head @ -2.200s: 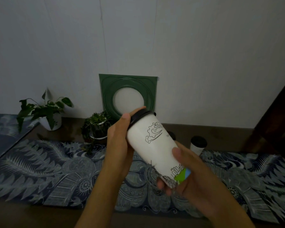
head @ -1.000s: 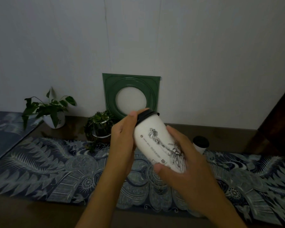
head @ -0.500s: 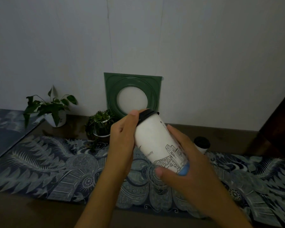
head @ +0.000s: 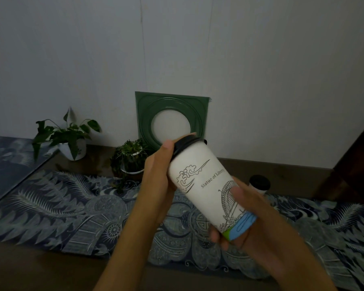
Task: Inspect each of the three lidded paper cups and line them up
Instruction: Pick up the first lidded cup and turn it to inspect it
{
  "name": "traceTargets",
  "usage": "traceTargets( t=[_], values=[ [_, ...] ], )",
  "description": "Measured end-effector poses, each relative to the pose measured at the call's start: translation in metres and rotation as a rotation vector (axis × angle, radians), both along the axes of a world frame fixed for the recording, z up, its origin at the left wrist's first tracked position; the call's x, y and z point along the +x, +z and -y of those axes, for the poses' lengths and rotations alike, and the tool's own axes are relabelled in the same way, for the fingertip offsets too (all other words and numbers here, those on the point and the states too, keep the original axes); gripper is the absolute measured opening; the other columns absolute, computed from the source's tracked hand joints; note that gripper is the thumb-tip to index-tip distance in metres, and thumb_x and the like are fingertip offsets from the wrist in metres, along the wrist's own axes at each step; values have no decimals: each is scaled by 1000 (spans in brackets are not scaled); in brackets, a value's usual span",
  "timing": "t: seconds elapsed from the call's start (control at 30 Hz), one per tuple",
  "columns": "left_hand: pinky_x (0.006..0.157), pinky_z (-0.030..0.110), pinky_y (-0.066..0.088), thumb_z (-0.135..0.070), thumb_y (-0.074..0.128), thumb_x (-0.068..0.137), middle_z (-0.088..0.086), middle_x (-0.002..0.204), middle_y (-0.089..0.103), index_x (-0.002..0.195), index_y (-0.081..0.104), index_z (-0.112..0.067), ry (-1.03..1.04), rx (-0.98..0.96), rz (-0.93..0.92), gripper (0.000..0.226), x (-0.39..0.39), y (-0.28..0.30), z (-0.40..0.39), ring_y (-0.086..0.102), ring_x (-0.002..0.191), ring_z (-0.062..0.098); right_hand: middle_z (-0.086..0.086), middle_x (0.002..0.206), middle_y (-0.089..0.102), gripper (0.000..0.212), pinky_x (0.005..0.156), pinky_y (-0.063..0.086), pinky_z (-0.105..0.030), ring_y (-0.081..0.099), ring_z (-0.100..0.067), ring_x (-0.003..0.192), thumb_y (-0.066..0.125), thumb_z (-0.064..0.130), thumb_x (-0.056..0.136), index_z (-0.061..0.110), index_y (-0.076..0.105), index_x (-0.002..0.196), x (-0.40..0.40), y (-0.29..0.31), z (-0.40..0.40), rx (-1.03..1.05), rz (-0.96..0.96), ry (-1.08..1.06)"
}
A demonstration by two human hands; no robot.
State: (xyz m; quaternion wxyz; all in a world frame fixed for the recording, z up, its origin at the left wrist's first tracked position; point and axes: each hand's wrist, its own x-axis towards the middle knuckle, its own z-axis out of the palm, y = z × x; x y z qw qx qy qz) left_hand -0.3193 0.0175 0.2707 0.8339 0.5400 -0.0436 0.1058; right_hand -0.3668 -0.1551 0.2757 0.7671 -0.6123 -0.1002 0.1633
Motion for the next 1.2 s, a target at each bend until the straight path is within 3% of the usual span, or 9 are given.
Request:
traceTargets(
  t=[0.03,0.1,0.17,0.27,0.37,0.53,0.7,1.0,1.2],
  values=[
    [82,30,60,-52,51,89,4,103,79,104,75,-24,5,3,5,40,0,1,1,73,98,17,3,33,58,69,38,42,-7,60,5,37,66,66,72,16,59,119,3,2,-3,-29,5,48],
    [74,26,60,-53,53,81,1,96,80,95,78,-27,33,1,4,39,0,1,3,74,92,15,-7,85,76,65,46,53,-20,73,-17,61,77,51,68,25,59,124,11,5,-6,-53,24,16],
    [68,26,60,-53,57,79,0,88,79,87,80,-30,77,7,0,34,2,1,3,73,86,16,8,117,67,68,61,58,-21,70,-10,93,79,42,71,38,49,132,7,-4,2,-299,258,-90],
    [69,29,58,-53,56,77,1,85,79,86,79,-29,109,34,5,35,3,0,4,72,85,18,25,128,46,86,76,50,-7,50,8,110,65,60,64,45,30,141,10,-10,-3,-763,701,-287],
    [75,35,54,-46,50,88,-5,77,78,74,80,-36,99,64,-1,34,4,-1,4,70,83,17,17,129,43,85,66,46,-5,45,3,102,59,61,68,42,24,143,8,-14,-6,-997,914,-333],
    [87,38,57,-49,48,92,-5,104,78,101,77,-38,65,190,99,32,5,-2,-4,71,103,20,32,117,60,75,76,51,-7,58,11,105,70,53,59,46,48,131,10,-4,1,-463,527,-179],
    [91,43,56,-57,46,83,-2,122,72,117,70,-38,-8,216,157,46,3,-6,-7,67,112,20,5,114,72,57,74,61,-42,72,-27,96,81,30,61,38,67,115,17,5,13,-119,164,-19],
    [66,48,63,-59,52,76,11,112,76,115,68,-20,-206,-241,-284,58,-9,-6,17,75,91,30,1,119,62,79,66,57,-15,68,-3,94,87,24,65,40,46,130,21,21,10,-225,604,-441],
    [53,35,61,-59,45,90,26,104,72,122,66,-6,-622,-441,-563,66,-13,-10,31,68,79,40,-16,117,67,93,90,55,-50,65,-36,110,86,36,62,20,39,140,44,30,6,105,594,-241]
  ],
)
